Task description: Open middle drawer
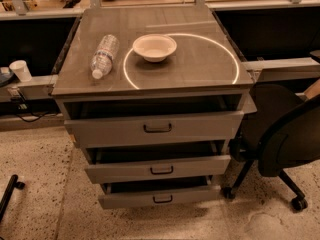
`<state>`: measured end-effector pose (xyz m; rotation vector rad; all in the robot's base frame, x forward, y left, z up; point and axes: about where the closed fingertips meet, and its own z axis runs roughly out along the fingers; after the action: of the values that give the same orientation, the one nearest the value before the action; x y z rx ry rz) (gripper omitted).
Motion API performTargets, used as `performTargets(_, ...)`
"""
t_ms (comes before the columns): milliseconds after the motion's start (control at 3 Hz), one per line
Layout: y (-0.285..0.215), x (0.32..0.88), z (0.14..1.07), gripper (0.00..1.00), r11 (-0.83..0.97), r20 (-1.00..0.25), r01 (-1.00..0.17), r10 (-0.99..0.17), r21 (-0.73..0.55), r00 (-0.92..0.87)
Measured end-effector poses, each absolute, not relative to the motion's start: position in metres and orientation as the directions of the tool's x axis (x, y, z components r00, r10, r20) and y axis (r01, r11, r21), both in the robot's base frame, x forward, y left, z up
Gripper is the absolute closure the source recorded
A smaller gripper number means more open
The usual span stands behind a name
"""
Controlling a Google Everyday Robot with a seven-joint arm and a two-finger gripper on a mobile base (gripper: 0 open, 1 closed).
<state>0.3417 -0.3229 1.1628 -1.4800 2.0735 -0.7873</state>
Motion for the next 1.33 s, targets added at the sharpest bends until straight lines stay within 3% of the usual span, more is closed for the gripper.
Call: performTargets(1333, -0.281, 0.326, 1.061, 0.0, 0.233, -0.104, -0.79, -0.972, -0.567, -0.211)
